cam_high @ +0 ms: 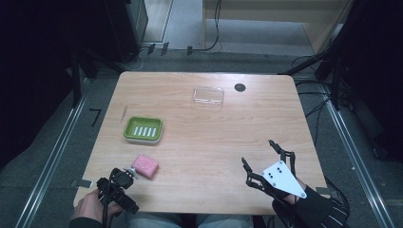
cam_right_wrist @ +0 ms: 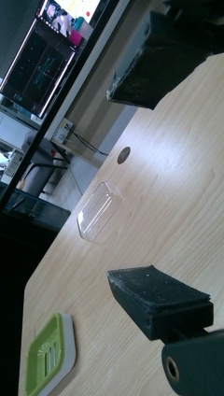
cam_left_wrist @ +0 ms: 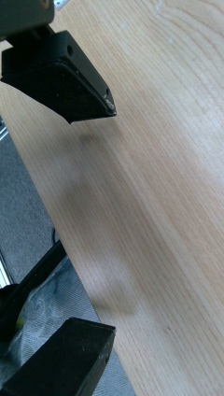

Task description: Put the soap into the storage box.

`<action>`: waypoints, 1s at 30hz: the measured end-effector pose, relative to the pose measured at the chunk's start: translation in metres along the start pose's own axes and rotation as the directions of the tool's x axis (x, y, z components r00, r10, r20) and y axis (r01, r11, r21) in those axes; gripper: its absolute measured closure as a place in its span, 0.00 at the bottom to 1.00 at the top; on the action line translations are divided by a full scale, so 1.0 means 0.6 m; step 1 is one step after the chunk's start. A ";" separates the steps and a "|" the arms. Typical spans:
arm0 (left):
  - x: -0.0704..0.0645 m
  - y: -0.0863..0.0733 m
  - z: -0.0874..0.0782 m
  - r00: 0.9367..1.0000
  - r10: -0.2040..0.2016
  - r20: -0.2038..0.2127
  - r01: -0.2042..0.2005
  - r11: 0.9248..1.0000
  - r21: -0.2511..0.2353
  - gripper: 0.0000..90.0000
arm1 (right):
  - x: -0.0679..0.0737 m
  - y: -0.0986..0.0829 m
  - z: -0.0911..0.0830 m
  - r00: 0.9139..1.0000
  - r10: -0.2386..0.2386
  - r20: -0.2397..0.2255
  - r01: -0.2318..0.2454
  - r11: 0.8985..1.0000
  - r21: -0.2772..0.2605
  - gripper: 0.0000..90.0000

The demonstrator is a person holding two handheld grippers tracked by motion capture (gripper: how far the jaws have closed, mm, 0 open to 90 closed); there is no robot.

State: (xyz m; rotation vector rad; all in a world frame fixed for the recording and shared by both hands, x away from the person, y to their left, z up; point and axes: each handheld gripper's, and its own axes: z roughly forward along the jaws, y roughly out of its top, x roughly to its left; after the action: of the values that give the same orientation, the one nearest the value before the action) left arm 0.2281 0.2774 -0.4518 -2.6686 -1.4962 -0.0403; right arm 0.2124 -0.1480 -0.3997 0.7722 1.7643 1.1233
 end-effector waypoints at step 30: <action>0.001 0.021 -0.015 0.999 -0.029 -0.021 0.028 0.998 -0.057 0.00 | 0.006 0.005 0.007 1.000 -0.010 -0.016 0.010 1.000 -0.002 0.15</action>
State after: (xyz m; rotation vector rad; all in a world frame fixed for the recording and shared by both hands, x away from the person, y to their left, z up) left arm 0.2392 0.2704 -0.4434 -2.6811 -1.5494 -0.1140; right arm 0.2151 -0.1423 -0.3994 0.7538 1.7784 1.1274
